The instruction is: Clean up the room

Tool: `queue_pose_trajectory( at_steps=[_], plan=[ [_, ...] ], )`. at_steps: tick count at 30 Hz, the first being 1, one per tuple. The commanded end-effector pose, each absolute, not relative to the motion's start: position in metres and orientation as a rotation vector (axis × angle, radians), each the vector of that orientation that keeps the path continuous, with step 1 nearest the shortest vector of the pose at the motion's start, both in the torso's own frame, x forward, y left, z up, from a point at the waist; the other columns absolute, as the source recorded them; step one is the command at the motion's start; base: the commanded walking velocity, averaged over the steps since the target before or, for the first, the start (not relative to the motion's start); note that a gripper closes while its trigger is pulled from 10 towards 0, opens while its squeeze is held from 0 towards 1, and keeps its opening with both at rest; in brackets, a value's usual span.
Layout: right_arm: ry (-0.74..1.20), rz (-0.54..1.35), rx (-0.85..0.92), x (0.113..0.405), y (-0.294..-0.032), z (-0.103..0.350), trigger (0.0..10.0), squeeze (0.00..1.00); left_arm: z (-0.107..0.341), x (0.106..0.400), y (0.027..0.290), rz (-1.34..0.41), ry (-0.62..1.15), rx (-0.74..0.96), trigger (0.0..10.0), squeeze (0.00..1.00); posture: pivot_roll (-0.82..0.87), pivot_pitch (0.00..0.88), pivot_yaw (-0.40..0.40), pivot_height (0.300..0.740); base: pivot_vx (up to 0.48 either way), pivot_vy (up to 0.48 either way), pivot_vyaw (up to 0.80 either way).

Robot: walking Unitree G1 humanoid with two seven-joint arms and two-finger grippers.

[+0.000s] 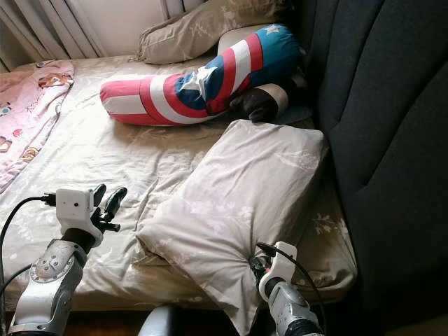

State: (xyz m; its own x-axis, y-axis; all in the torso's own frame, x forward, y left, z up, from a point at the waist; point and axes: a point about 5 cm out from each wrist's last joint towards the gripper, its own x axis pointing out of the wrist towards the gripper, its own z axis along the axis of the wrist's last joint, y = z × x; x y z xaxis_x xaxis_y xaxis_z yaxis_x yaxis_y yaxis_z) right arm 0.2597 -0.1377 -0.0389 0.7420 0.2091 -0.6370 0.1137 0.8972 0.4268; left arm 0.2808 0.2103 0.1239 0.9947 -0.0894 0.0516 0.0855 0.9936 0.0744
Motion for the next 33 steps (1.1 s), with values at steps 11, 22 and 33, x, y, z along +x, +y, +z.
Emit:
queue_pose_trajectory(
  at_steps=[11,22,33],
  plan=[
    [0.81,-0.107,0.364,0.248,-0.171,-0.048,0.0,0.0,0.12,0.289,0.211,-0.07,-0.059,0.07,10.0,0.0,0.11,0.026,0.059,0.635,0.0,0.0,0.0],
    [0.687,-0.333,0.197,0.257,-0.244,-0.026,0.0,0.0,0.106,0.292,0.211,-0.06,-0.041,0.057,10.0,0.0,0.04,0.0,0.028,0.635,0.0,0.0,0.0],
    [0.556,-0.621,-0.03,0.257,-0.328,0.018,0.0,0.0,0.102,0.294,0.217,-0.042,-0.039,0.06,10.0,0.0,-0.01,0.0,0.048,0.635,0.0,0.0,0.0]
  ],
)
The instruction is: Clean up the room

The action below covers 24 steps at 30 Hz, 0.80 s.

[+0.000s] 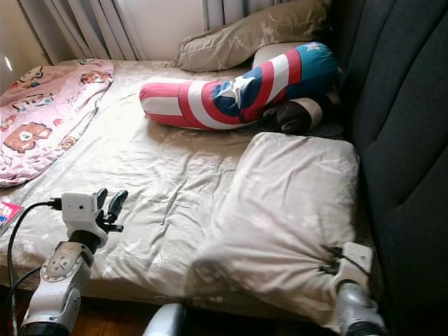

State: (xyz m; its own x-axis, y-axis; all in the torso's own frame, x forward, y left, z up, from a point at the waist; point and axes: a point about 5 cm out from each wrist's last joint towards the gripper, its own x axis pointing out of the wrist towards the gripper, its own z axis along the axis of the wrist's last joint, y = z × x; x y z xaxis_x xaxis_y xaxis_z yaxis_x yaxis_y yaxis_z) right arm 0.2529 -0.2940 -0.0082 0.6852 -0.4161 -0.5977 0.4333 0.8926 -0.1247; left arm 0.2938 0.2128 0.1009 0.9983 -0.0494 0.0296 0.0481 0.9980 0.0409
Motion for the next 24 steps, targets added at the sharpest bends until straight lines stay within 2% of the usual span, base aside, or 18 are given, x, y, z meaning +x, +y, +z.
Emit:
queue_pose_trajectory(
  at_steps=[1,4,5,12,13,14,16,18,19,24],
  plan=[
    [0.541,-0.667,-0.073,0.257,-0.341,0.027,0.0,0.0,0.102,0.296,0.216,-0.046,-0.038,0.062,10.0,0.0,-0.01,0.0,0.052,0.635,0.0,0.0,0.0],
    [0.533,-0.693,-0.098,0.257,-0.347,0.032,0.0,0.0,0.101,0.296,0.216,-0.049,-0.037,0.062,10.0,0.0,-0.01,0.0,0.053,0.635,0.0,0.0,0.0],
    [0.513,-0.749,-0.148,0.255,-0.359,0.04,0.0,0.0,0.1,0.297,0.214,-0.055,-0.036,0.062,10.0,0.0,-0.01,0.0,0.058,0.635,0.0,0.0,0.0],
    [0.514,-0.799,-0.212,0.252,-0.368,0.047,0.0,0.0,0.099,0.296,0.217,-0.051,-0.034,0.065,10.0,0.0,0.0,0.0,0.063,0.635,0.0,0.0,0.0],
    [0.525,-0.785,-0.216,0.253,-0.366,0.045,2.1,0.0,0.099,0.296,0.218,-0.05,-0.034,0.066,10.0,0.0,-0.01,0.0,0.063,0.635,0.0,0.0,0.0],
    [0.525,-0.785,-0.216,0.253,-0.366,0.045,2.1,0.0,0.099,0.296,0.218,-0.05,-0.034,0.066,10.0,0.0,-0.01,0.0,0.063,0.635,0.0,0.0,0.0],
    [0.545,-0.76,-0.213,0.253,-0.36,0.04,10.0,0.0,0.098,0.296,0.219,-0.049,-0.034,0.068,10.0,0.0,0.0,0.0,0.063,0.635,0.0,0.0,0.0],
    [0.559,-0.744,-0.195,0.253,-0.353,0.033,10.0,0.0,0.097,0.296,0.219,-0.049,-0.035,0.07,10.0,0.0,0.0,0.0,0.063,0.635,0.0,0.0,0.0],
    [0.557,-0.739,-0.182,0.253,-0.349,0.031,10.0,1.0,0.097,0.296,0.22,-0.048,-0.035,0.071,10.0,0.0,0.0,0.0,0.064,0.635,0.0,0.0,0.0],
    [0.508,-0.681,-0.189,0.262,-0.338,0.032,10.0,1.0,0.096,0.295,0.222,-0.04,-0.033,0.069,10.0,0.0,0.0,0.0,0.064,0.635,0.0,0.0,0.0]
  ],
)
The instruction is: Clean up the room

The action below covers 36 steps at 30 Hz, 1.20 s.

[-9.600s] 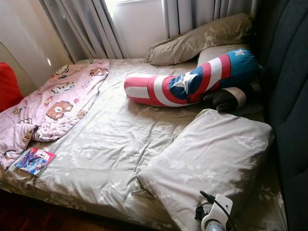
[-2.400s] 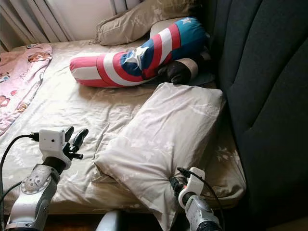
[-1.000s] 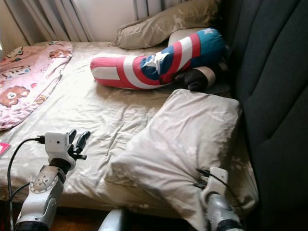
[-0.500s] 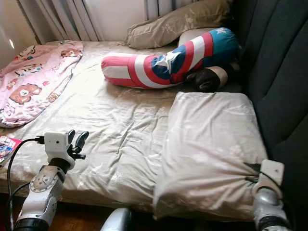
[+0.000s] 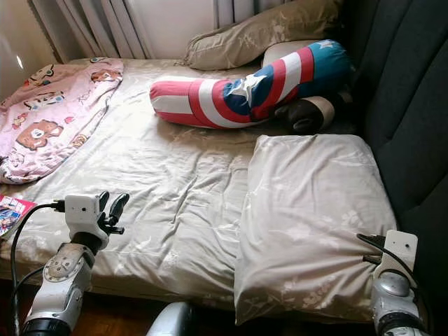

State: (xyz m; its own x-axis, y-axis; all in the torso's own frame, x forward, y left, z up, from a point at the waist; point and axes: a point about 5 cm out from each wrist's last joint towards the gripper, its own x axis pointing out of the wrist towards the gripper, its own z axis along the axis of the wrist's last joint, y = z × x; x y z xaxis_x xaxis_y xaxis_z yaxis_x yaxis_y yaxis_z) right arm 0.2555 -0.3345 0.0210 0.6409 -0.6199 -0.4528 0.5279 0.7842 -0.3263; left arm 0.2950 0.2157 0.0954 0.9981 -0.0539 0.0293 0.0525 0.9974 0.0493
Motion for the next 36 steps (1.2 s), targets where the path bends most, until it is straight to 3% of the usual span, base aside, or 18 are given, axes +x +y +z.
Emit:
queue_pose_trajectory(
  at_steps=[1,10,11,13,14,16,20,26,36],
  plan=[
    [0.508,-0.681,-0.189,0.262,-0.338,0.032,10.0,1.0,0.096,0.295,0.222,-0.04,-0.033,0.069,10.0,0.0,0.0,0.0,0.064,0.635,0.0,0.0,0.0],
    [0.434,-0.548,-0.171,0.277,-0.316,0.033,10.0,1.0,0.091,0.297,0.221,-0.024,-0.025,0.045,10.0,0.0,-0.01,0.0,0.061,0.635,0.0,0.0,0.0],
    [0.395,-0.486,-0.14,0.282,-0.307,0.034,10.0,0.64,0.088,0.297,0.222,-0.015,-0.015,0.029,10.0,0.0,0.0,0.0,0.06,0.635,0.0,0.0,0.0],
    [0.365,-0.437,-0.12,0.286,-0.3,0.035,10.0,0.64,0.085,0.297,0.223,-0.01,-0.007,0.021,10.0,0.0,0.0,0.0,0.061,0.635,0.0,0.0,0.0],
    [0.353,-0.382,-0.098,0.288,-0.291,0.034,10.0,0.0,0.082,0.296,0.224,0.0,0.002,0.01,10.0,0.0,-0.01,0.0,0.063,0.635,0.0,0.0,0.0],
    [0.339,-0.231,-0.035,0.293,-0.266,0.028,10.0,0.0,0.072,0.293,0.227,0.023,0.033,-0.024,10.0,0.0,-0.02,0.0,0.065,0.635,0.0,0.0,0.0],
    [0.397,-0.152,0.05,0.287,-0.237,0.009,10.0,0.0,0.036,0.281,0.228,0.069,0.178,-0.091,10.0,0.0,-0.03,0.0,0.061,0.635,0.0,0.0,0.0],
    [0.481,-0.144,0.069,0.274,-0.223,-0.01,10.0,0.0,-0.017,0.247,0.226,0.085,0.441,-0.11,10.0,0.0,-0.05,0.0,0.066,0.654,0.0,0.0,0.0],
    [0.604,-0.146,0.136,0.25,-0.214,-0.035,10.0,0.0,-0.048,0.223,0.224,0.135,0.639,-0.141,10.0,0.0,-0.01,0.0,0.057,0.719,0.0,0.0,0.0]
  ],
)
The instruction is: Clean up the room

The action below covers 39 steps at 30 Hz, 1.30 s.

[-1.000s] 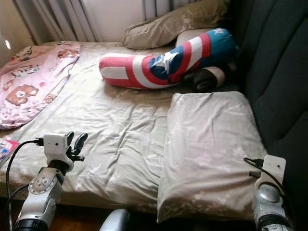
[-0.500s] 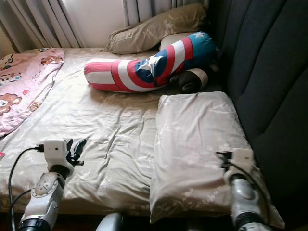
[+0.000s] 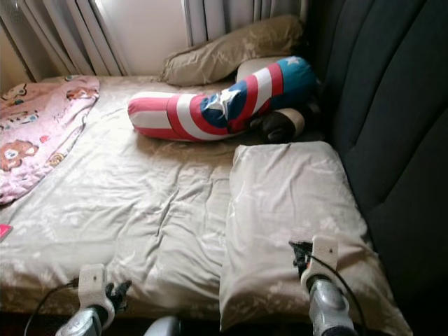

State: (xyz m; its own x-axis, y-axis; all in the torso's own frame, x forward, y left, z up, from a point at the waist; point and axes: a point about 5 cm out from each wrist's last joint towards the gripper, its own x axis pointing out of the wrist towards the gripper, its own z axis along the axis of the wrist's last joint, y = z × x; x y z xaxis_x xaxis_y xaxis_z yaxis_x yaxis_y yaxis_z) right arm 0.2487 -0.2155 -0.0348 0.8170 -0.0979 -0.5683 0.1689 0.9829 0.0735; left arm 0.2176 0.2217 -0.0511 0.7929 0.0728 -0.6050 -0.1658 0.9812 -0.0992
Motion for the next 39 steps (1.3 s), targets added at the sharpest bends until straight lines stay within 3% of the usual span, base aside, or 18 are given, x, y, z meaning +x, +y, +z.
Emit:
queue_pose_trajectory(
  at_steps=[1,9,13,24,39],
  plan=[
    [0.647,-0.146,0.17,0.244,-0.209,-0.042,10.0,0.0,-0.05,0.222,0.223,0.135,0.665,-0.127,10.0,0.0,-0.01,0.0,0.066,0.734,0.0,0.0,0.0],
    [0.745,-0.041,0.128,0.226,-0.191,-0.057,10.0,0.0,-0.061,0.21,0.219,0.123,0.755,-0.09,10.0,0.0,-0.02,0.0,0.073,0.74,0.0,0.0,0.0],
    [0.756,-0.088,0.175,0.223,-0.192,-0.06,10.0,0.0,-0.066,0.202,0.218,0.13,0.792,-0.093,10.0,0.0,-0.03,0.0,0.07,0.74,0.0,0.0,0.0],
    [0.814,-0.095,0.095,0.215,-0.202,-0.064,10.0,0.0,-0.079,0.186,0.201,0.156,0.849,-0.142,10.0,0.0,-0.03,0.0,0.005,0.74,0.0,0.0,0.0],
    [0.894,-0.104,0.083,0.196,-0.206,-0.074,10.0,0.0,-0.089,0.153,0.225,0.183,0.941,-0.124,10.0,0.0,-0.03,0.0,0.019,0.74,0.0,0.059,0.0]
  ],
)
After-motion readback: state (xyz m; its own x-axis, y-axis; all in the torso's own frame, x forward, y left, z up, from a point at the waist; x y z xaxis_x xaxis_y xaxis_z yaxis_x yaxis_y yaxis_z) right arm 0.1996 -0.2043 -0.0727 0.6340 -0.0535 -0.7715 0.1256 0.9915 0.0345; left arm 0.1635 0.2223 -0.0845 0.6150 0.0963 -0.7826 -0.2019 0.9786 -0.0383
